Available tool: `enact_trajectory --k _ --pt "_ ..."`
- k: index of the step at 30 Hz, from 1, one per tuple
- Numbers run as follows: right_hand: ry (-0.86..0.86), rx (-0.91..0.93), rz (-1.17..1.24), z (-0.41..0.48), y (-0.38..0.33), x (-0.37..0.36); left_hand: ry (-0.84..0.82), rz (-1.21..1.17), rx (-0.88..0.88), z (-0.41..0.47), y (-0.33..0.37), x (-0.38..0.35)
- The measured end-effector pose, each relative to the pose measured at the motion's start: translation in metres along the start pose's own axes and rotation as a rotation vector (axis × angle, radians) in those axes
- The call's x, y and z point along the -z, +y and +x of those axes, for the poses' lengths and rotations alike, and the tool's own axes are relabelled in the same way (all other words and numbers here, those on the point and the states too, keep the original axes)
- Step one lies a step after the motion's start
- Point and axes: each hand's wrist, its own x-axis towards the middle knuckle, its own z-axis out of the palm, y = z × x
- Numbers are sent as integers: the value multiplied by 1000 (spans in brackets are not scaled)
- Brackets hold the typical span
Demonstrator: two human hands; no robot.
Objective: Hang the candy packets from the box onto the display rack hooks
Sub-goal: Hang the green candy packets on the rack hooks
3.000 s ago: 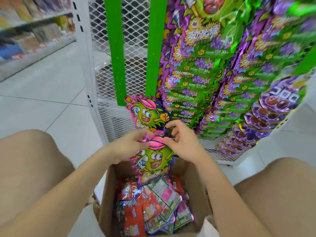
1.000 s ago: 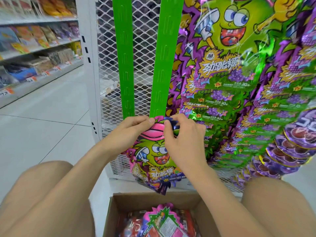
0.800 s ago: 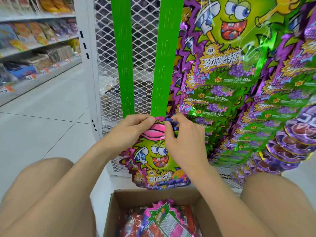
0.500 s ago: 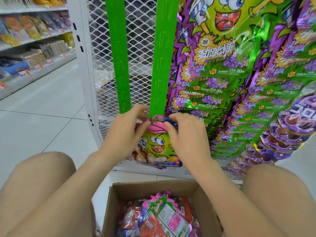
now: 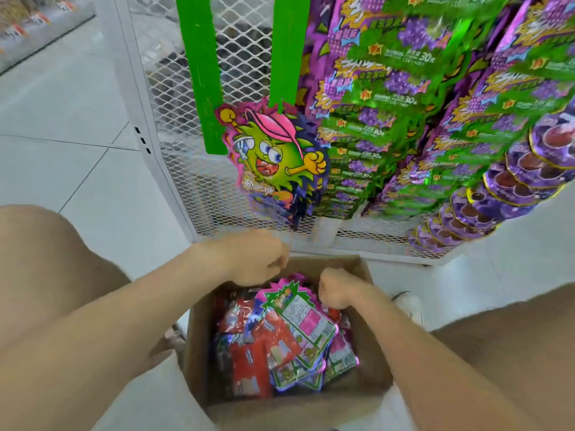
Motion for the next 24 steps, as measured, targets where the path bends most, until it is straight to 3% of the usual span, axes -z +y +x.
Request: enact_trajectory --k 4,8,15,21,24 --pt "-24 -102 180 44 21 -72 -111 21 24 12 -6 -13" --pt "-30 -119 260 46 -1 -99 -155 38 57 18 -7 -16" --pt "143 -159 364 61 -2 -112 -236 6 82 15 -11 -27" --pt "126 71 546 49 -9 -86 -238 -52 212 11 -12 -33" --pt "308 134 598 20 -18 -45 -176 -169 334 7 -8 -30"
